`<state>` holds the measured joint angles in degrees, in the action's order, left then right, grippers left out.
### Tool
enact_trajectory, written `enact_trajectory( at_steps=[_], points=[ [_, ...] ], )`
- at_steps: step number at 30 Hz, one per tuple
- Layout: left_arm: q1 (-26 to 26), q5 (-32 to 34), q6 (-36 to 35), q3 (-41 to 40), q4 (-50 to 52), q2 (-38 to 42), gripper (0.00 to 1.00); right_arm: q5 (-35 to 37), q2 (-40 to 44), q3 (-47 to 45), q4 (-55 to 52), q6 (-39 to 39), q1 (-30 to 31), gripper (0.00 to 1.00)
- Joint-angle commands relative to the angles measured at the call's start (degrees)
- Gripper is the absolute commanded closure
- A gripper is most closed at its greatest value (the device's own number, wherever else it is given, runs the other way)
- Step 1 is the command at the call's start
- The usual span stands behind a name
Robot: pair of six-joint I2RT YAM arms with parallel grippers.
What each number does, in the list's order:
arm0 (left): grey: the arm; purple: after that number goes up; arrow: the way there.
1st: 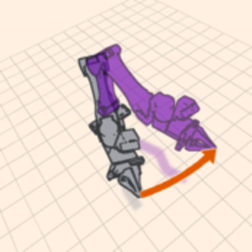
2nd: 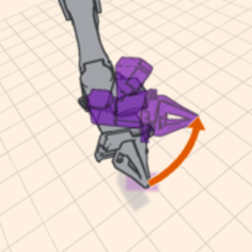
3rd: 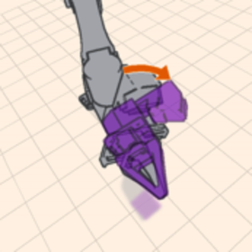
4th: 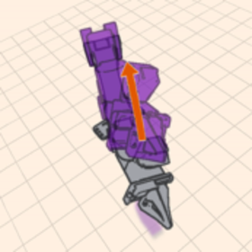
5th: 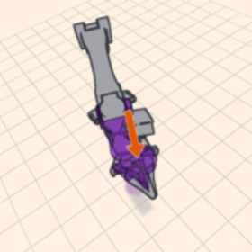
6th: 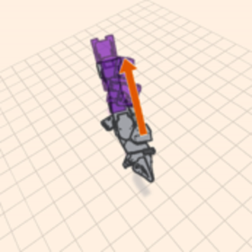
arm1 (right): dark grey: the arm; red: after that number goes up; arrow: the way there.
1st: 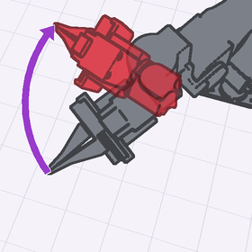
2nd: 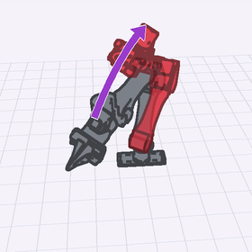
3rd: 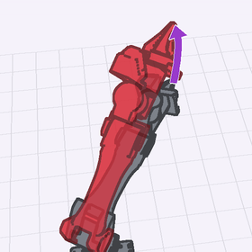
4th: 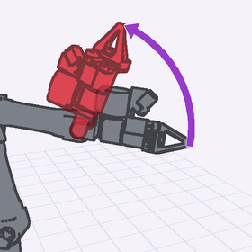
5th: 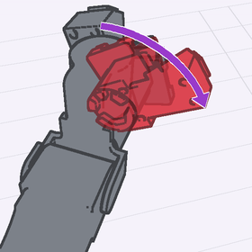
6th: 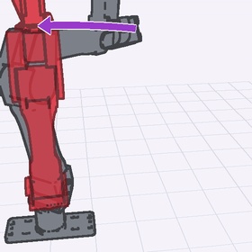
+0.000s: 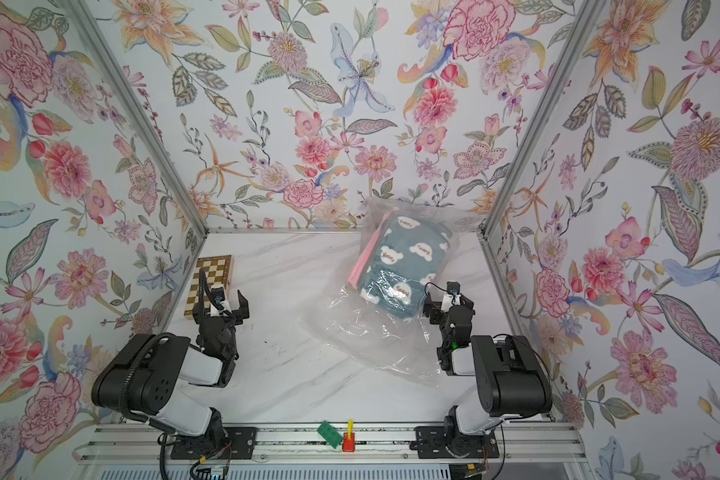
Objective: Take the blanket out of the vacuum bag
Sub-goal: Open the vacuum bag at the center of the board.
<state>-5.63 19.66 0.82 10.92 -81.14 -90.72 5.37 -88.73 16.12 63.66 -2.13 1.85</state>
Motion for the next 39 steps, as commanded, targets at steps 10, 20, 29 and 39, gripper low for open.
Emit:
enact_trajectory(
  at_steps=[10,20,29,39],
  points=[
    [0.0,-1.32,-0.03,0.94,-0.87,-0.3,0.01,-3.95,-0.11,1.42,-1.52,-0.44,-0.34,0.01],
    [0.09,-1.47,0.05,0.78,-1.04,-0.16,0.01,-5.03,-0.13,1.23,-1.21,0.17,-1.03,0.01],
    [-0.03,-3.15,-0.69,0.48,-1.66,-0.08,0.01,-4.96,0.42,0.85,-0.84,-0.39,-0.7,0.01],
    [-6.85,2.87,7.57,6.07,39.34,34.31,0.07,2.57,36.71,5.22,-40.11,6.43,2.66,0.01]
  ],
)
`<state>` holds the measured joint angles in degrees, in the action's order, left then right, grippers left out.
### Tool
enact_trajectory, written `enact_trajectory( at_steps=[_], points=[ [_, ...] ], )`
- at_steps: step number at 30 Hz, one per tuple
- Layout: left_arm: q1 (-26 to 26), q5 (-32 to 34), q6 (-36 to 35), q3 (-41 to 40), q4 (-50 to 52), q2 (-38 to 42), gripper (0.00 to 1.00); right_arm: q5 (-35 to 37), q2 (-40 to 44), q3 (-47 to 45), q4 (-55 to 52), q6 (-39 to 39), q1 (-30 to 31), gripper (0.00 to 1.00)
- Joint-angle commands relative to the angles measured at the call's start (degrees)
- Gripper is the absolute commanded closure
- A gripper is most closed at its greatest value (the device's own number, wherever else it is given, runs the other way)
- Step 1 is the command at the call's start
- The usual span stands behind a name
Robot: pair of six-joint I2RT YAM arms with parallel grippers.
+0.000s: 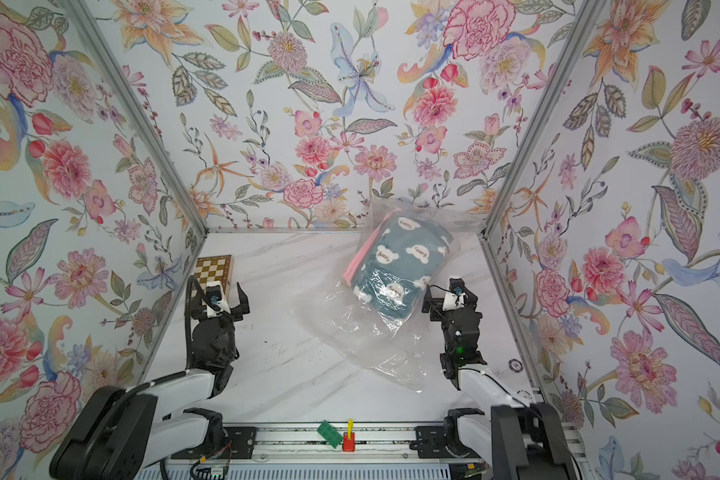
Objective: Take the blanket out of the vacuum bag
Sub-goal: Open the vacuum bag at the center of the board.
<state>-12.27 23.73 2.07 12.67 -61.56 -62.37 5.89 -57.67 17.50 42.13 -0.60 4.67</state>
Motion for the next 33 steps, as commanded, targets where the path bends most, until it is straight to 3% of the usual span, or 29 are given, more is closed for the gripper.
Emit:
enact_trajectory(
  at_steps=[1,5,7,9,13,17,20,25,33],
  points=[
    [-0.21,-4.87,8.2,5.63,23.53,7.4,0.09,1.52,7.41,4.92,-22.61,5.69,0.05,0.01],
    [-1.78,-24.02,15.94,16.33,42.78,5.84,0.14,0.28,11.31,11.68,-39.31,10.93,0.83,0.01],
    [-4.52,-31.63,20.27,21.37,49.68,2.67,0.16,-3.84,11.08,14.46,-45.3,13.4,0.31,0.01],
    [-10.25,-35.3,24.45,25.08,53.99,-0.13,0.18,-11.34,9.32,17.52,-50.0,16.15,-0.4,0.01],
    [-22.52,-30.64,34.79,27.35,57.79,-2.86,0.19,-23.59,5.91,21.77,-54.5,17.93,0.52,0.01],
    [-30.51,-27.65,45.62,22.77,53.3,-5.66,0.29,-22.07,5.76,21.69,-56.75,18.28,5.34,0.01],
    [-32.24,-28.93,50.61,18.97,46.3,-10.28,0.41,-19.12,5.46,20.26,-56.24,19.26,9.21,0.01],
    [-33.68,-31.98,56.67,17.22,34.97,-17.06,0.5,-17.69,3.94,19.85,-56.6,20.84,14.11,0.04],
    [-37.2,-30.07,63.2,16.04,35.99,-21.14,0.52,-15.26,5.49,18.03,-59.43,22.34,19.7,0.05]
  ],
)
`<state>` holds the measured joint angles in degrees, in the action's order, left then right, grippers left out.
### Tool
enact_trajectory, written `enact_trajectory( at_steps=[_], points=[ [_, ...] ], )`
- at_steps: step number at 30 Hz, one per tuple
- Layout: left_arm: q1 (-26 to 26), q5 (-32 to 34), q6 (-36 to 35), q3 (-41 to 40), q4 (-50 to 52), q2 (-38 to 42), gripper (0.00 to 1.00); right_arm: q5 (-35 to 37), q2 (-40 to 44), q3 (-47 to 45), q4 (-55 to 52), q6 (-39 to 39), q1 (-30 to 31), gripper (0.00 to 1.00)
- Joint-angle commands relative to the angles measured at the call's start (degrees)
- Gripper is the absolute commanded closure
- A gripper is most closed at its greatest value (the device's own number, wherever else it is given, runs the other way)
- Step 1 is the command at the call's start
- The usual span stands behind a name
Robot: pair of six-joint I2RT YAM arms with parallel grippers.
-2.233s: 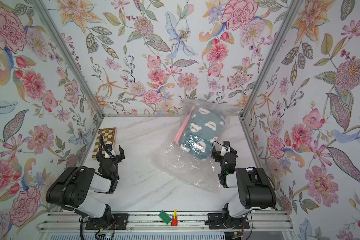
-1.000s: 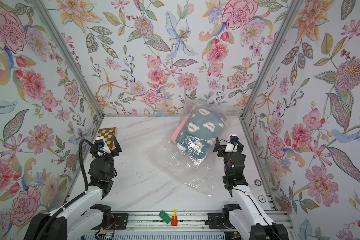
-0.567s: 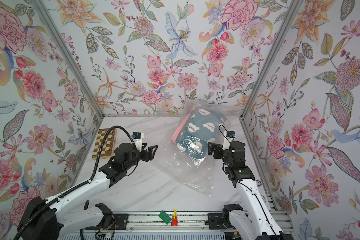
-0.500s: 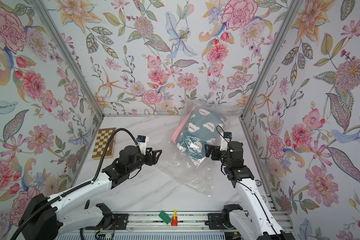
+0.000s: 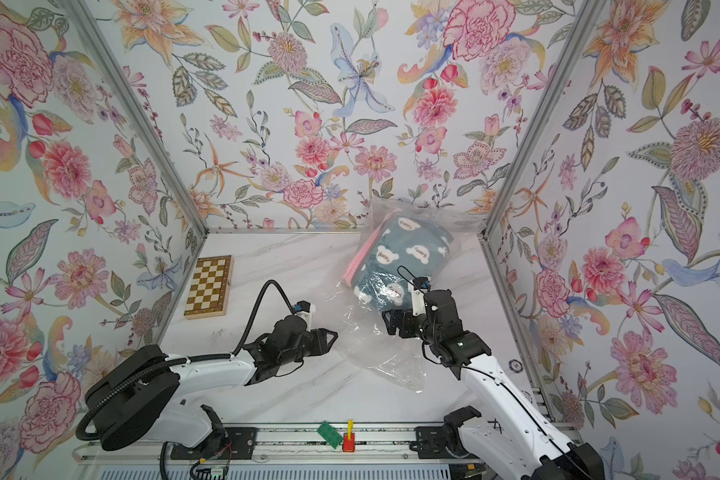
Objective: Take the blanket out of the vacuum bag
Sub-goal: Open the vacuum bag at the center of the board.
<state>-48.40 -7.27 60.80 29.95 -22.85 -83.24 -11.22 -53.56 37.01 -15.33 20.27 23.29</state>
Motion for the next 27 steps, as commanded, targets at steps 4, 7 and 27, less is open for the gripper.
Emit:
enact_trajectory(
  at_steps=[4,7,27],
  points=[
    [-2.07,2.28,6.25,-2.78,-2.44,0.97,0.51,2.0,2.93,-2.27,-2.18,1.88,2.0,0.05],
    [-2.89,3.05,6.81,-3.05,-0.87,1.76,0.51,2.05,3.1,-2.51,-2.33,1.46,2.11,0.04],
    [-3.13,6.41,13.8,-3.09,-10.86,-5.47,0.48,1.04,4.5,-4.72,0.65,1.83,3.89,0.0]
  ],
)
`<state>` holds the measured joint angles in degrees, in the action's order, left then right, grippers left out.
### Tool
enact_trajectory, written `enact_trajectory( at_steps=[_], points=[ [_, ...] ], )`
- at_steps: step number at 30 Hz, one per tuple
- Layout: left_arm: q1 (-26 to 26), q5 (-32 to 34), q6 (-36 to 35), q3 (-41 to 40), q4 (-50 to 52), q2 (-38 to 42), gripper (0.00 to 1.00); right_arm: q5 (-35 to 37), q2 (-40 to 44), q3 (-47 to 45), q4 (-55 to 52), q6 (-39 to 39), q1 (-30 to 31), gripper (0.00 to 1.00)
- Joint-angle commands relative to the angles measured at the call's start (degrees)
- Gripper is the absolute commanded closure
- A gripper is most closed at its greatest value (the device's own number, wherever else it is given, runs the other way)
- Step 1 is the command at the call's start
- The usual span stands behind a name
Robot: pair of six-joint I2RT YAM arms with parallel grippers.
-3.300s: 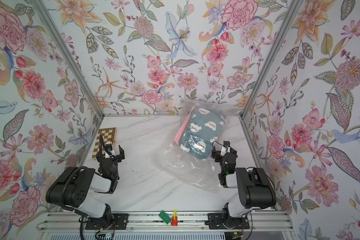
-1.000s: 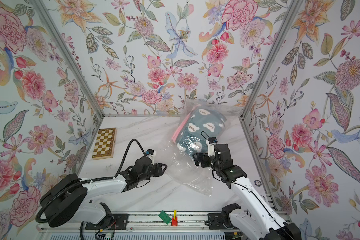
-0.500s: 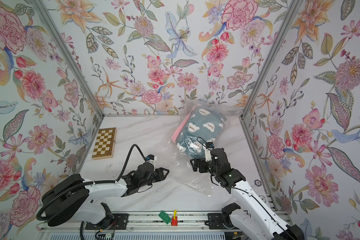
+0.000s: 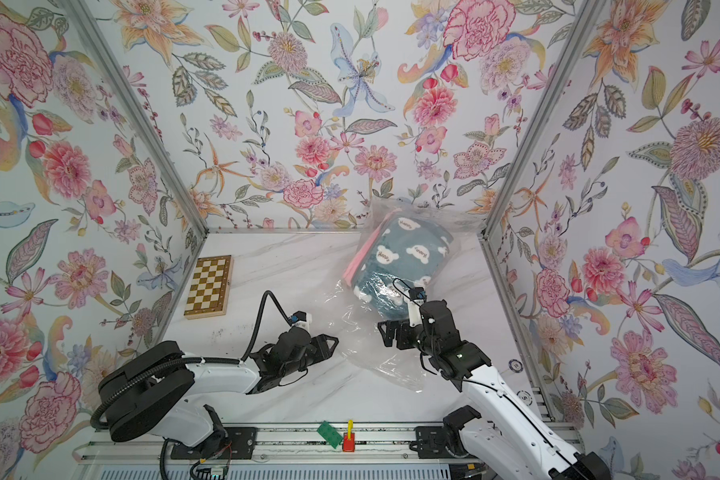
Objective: Take the blanket out of the vacuum bag
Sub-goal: Open the vacuum bag at the center of the board.
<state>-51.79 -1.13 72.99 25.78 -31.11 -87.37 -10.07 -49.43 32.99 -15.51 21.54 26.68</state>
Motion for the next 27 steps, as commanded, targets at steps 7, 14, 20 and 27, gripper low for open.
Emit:
enact_trajectory(
  at_steps=[7,14,20,27],
  points=[
    [0.55,-0.82,2.62,2.03,-2.4,-4.18,0.49,-0.29,0.14,-0.29,1.27,-0.09,0.66,0.0],
    [-0.7,0.82,4.46,-0.23,-3.65,-3.04,0.48,-0.7,-1.23,-0.91,3.15,0.25,1.1,0.01],
    [-0.15,-0.8,1.81,5.2,-4.52,-5.85,0.53,-1.05,-3.74,1.23,2.73,-0.42,2.09,0.01],
    [0.42,0.25,2.14,5.43,-6.97,-6.55,0.77,1.1,-2.79,0.82,2.68,-3.23,5.81,0.01]
  ],
)
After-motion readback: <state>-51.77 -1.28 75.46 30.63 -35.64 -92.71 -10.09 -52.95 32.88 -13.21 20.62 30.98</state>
